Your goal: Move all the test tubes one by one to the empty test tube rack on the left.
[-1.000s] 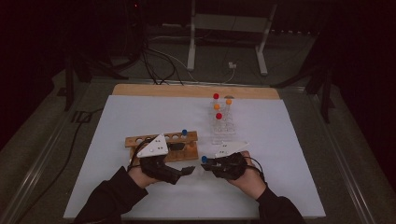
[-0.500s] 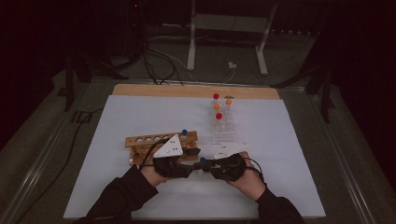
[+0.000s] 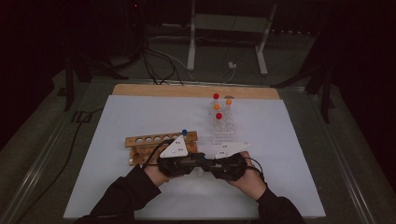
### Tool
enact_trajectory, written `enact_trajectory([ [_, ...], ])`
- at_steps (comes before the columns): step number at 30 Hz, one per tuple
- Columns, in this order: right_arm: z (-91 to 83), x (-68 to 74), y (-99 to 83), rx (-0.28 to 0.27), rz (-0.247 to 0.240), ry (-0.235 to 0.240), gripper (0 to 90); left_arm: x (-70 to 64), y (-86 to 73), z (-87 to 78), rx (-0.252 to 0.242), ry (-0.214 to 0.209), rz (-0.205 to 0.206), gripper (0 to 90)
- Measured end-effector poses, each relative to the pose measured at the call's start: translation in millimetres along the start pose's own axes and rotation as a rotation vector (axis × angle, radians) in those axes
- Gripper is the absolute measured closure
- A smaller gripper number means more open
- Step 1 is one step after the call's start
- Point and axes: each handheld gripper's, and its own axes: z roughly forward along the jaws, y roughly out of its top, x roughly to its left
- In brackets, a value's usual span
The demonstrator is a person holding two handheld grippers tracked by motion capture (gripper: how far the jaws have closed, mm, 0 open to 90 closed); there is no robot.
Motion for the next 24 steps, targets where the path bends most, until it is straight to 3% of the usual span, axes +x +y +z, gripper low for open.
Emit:
enact_trajectory([
  [9,-1.7,-1.0,1.2,-0.017,0.009,0.015,74.3,-3.1,3.6,-3.6,-0.002,0.027,0.038,77.5],
  [14,-3.8,-1.8,0.5,-0.025,0.009,-0.013,65.2,2.4,7.0,-14.4,-0.023,0.052,0.028,77.5],
  [24,-14.3,-8.9,0.9,-0.074,0.051,-0.059,44.1,17.1,16.8,-49.5,-0.073,0.143,0.021,77.5],
])
